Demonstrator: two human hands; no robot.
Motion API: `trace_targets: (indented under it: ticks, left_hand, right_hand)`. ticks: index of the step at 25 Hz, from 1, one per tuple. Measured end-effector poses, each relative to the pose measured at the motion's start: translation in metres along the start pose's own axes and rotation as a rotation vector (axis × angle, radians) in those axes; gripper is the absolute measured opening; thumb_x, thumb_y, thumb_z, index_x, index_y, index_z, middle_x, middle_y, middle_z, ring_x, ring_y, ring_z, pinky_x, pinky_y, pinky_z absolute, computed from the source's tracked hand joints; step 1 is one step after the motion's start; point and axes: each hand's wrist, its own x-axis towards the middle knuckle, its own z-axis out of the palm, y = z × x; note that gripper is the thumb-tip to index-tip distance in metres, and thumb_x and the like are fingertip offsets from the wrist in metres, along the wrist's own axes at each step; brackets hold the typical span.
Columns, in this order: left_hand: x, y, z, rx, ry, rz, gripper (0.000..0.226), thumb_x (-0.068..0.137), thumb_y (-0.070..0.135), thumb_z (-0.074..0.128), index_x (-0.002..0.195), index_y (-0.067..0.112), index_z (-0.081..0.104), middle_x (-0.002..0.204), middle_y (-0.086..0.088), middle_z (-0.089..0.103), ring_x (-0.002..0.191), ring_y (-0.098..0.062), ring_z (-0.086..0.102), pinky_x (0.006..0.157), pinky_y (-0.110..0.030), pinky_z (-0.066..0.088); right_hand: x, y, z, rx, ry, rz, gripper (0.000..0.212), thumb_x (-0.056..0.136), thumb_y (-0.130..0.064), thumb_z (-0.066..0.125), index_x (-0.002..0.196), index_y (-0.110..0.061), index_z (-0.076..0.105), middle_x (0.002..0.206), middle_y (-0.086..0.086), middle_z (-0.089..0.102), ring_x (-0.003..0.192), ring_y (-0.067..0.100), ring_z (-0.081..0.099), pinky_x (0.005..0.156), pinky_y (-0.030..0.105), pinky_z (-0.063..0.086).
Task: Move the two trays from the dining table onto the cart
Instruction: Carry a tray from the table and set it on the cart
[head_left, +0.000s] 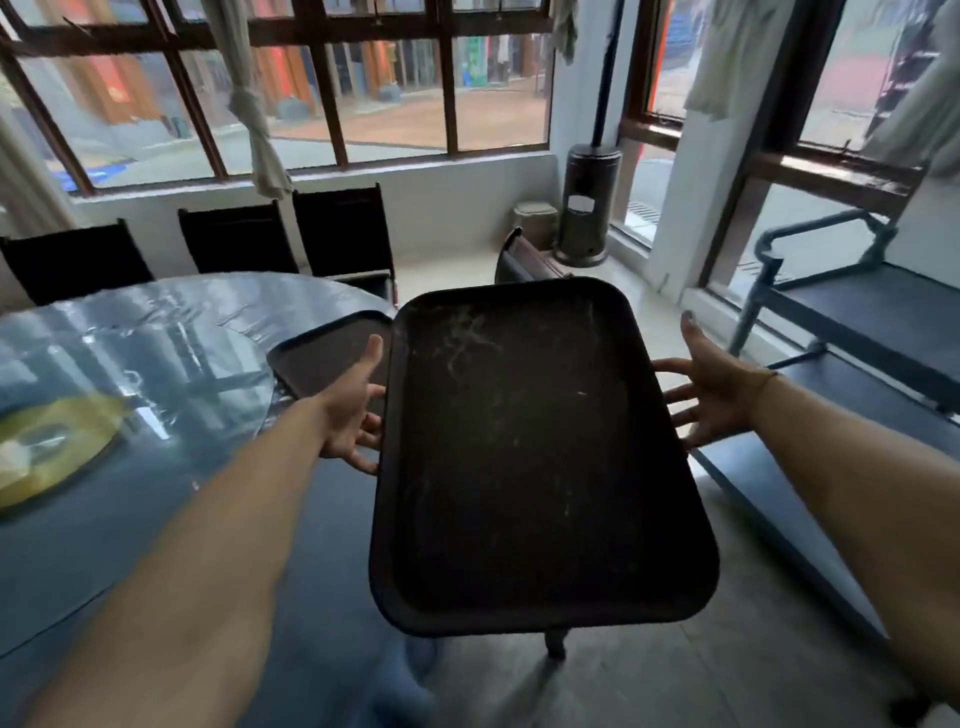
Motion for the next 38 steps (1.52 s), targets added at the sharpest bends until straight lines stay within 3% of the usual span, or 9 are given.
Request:
trace_targets:
  ticks: [4,7,12,16,20,25,31,34,38]
  left_hand:
    - [0.038,0.053,0.078,0.119,-0.112,0.006,0.095,0.061,0.1,0.025,0.114,0.028,0.058,0.122,-0.019,0.059,0.11,-0.036,0.059,0.071,-0.052,0.056]
    - [0.065,0.086,0.139,0.217,-0.188,0.027,0.102,0.06,0.101,0.022,0.119,0.025,0.058,0.12,-0.021,0.062,0.105,-0.037,0.061,0.074,-0.049,0.054]
    - [0.11,0.132,0.239,0.352,-0.356,0.07,0.104,0.065,0.098,0.02,0.12,0.019,0.059,0.106,-0.019,0.065,0.092,-0.035,0.063,0.077,-0.049,0.051]
    - [0.141,0.169,0.307,0.453,-0.466,0.108,0.108,0.068,0.097,0.019,0.135,0.018,0.05,0.12,-0.025,0.06,0.105,-0.043,0.06,0.08,-0.054,0.051]
    - [0.169,0.202,0.36,0.519,-0.561,0.134,0.106,0.069,0.096,0.022,0.136,0.019,0.049,0.127,-0.025,0.057,0.113,-0.043,0.058,0.085,-0.058,0.052]
    - [0.196,0.233,0.416,0.606,-0.64,0.153,0.103,0.071,0.095,0.024,0.136,0.018,0.05,0.127,-0.024,0.058,0.112,-0.043,0.059,0.075,-0.053,0.054]
    - [0.234,0.257,0.489,0.665,-0.676,0.146,0.102,0.071,0.095,0.022,0.136,0.02,0.05,0.124,-0.023,0.06,0.108,-0.041,0.061,0.073,-0.051,0.054]
    - [0.255,0.271,0.53,0.678,-0.656,0.149,0.102,0.071,0.095,0.023,0.132,0.02,0.053,0.122,-0.023,0.061,0.106,-0.04,0.062,0.072,-0.051,0.054]
    - [0.291,0.293,0.597,0.703,-0.606,0.159,0.098,0.072,0.093,0.024,0.128,0.018,0.056,0.123,-0.024,0.06,0.106,-0.04,0.061,0.071,-0.05,0.053]
  right_hand:
    - [-0.021,0.029,-0.078,0.124,0.149,0.017,0.094,0.068,-0.097,0.018,0.118,-0.03,0.062,0.124,0.014,0.059,0.102,0.034,0.06,0.083,0.051,0.048]
    - [-0.041,0.049,-0.128,0.234,0.252,0.029,0.095,0.066,-0.098,0.021,0.117,-0.029,0.062,0.118,0.012,0.059,0.096,0.031,0.059,0.089,0.053,0.045]
    - [-0.074,0.071,-0.194,0.324,0.441,0.071,0.096,0.068,-0.096,0.022,0.125,-0.028,0.058,0.127,0.014,0.056,0.109,0.035,0.056,0.077,0.051,0.049]
    - [-0.085,0.079,-0.237,0.381,0.569,0.089,0.098,0.068,-0.096,0.019,0.127,-0.027,0.057,0.125,0.013,0.057,0.112,0.038,0.055,0.092,0.056,0.044]
    - [-0.086,0.083,-0.27,0.427,0.663,0.121,0.102,0.067,-0.097,0.019,0.128,-0.026,0.059,0.123,0.013,0.057,0.106,0.037,0.058,0.082,0.052,0.049]
    - [-0.081,0.087,-0.313,0.531,0.716,0.134,0.103,0.064,-0.098,0.023,0.118,-0.022,0.066,0.12,0.014,0.057,0.098,0.036,0.059,0.073,0.052,0.053]
    - [-0.065,0.092,-0.369,0.6,0.73,0.155,0.099,0.065,-0.098,0.025,0.115,-0.021,0.065,0.125,0.017,0.056,0.109,0.043,0.057,0.072,0.058,0.054]
    - [-0.044,0.094,-0.408,0.614,0.725,0.16,0.096,0.066,-0.097,0.027,0.116,-0.023,0.062,0.125,0.015,0.057,0.106,0.041,0.058,0.061,0.056,0.056]
    - [-0.007,0.093,-0.477,0.586,0.714,0.149,0.096,0.068,-0.096,0.027,0.123,-0.023,0.058,0.123,0.015,0.059,0.11,0.04,0.057,0.083,0.059,0.052]
